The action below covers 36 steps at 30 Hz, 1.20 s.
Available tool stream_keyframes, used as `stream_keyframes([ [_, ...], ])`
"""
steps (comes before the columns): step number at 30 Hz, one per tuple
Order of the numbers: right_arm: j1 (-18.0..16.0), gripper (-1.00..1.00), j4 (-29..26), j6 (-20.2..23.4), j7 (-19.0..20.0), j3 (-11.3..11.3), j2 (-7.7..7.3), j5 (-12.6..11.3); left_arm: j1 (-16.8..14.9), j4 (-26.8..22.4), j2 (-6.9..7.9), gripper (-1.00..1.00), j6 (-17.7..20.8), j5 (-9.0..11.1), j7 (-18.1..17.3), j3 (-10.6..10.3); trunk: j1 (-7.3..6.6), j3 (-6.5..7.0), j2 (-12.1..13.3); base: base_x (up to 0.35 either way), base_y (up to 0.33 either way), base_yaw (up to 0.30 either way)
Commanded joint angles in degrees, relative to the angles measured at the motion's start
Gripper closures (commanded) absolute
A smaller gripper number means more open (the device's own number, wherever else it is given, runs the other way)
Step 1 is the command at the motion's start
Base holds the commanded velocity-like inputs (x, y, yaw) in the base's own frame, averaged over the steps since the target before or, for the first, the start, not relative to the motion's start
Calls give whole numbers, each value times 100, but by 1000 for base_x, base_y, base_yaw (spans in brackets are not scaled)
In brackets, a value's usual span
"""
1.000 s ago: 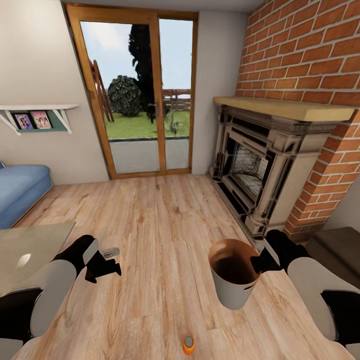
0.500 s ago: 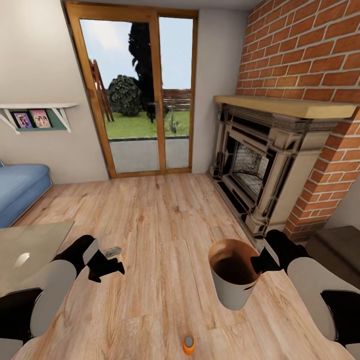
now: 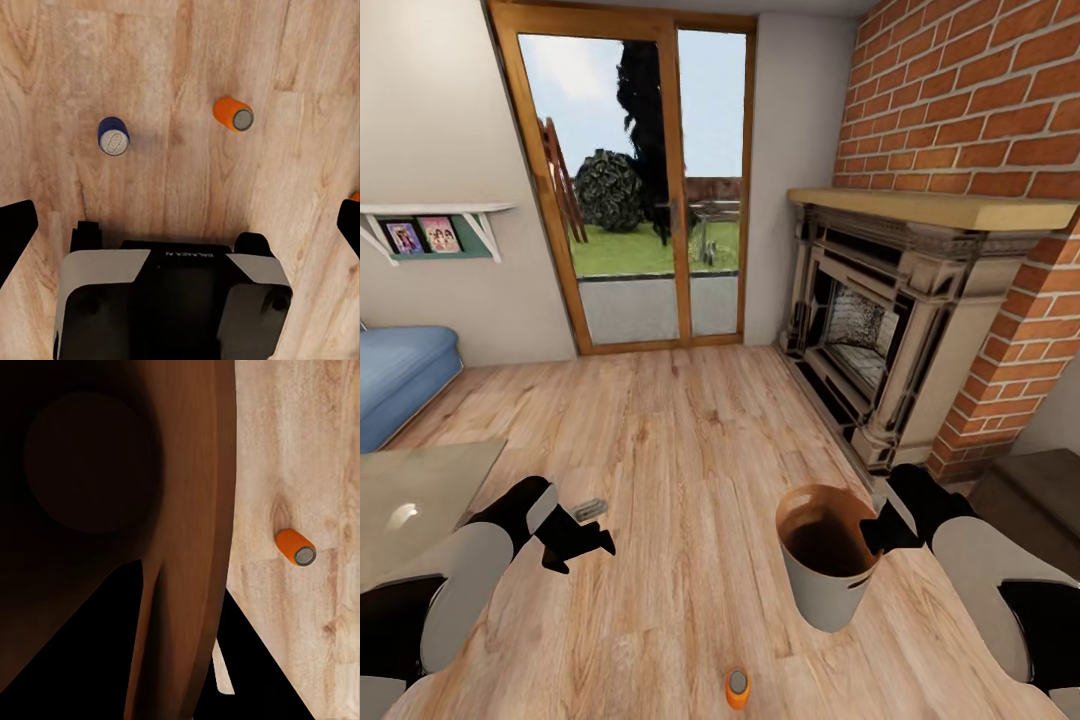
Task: Put the three can of soda from the living room inside the tash can in the kitchen.
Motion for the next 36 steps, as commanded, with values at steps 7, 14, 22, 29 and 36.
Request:
stream_keyframes([
  [7, -2, 100, 13, 8, 24, -34, 1, -134, -64, 10, -22, -100, 0, 0, -13, 3, 154, -125, -283, 0, 0, 0],
  [14, -1, 100, 19, 8, 24, -37, -44, -120, -101, 17, -28, -100, 0, 0, -23, 11, 308, -251, -564, 0, 0, 0],
  [22, -6, 100, 10, 8, 23, -26, -6, -102, -103, 19, -5, -100, 0, 0, -25, 6, 483, -395, -885, 0, 0, 0],
  [29, -140, 100, -46, 8, 22, -16, -41, -90, -90, 27, -2, -100, 0, 0, -53, 4, 637, -520, -1165, 0, 0, 0],
  [36, -491, 100, -43, 8, 17, -10, -49, -86, -72, 27, 6, -100, 0, 5, -217, 8, 791, -646, -1446, 0, 0, 0],
])
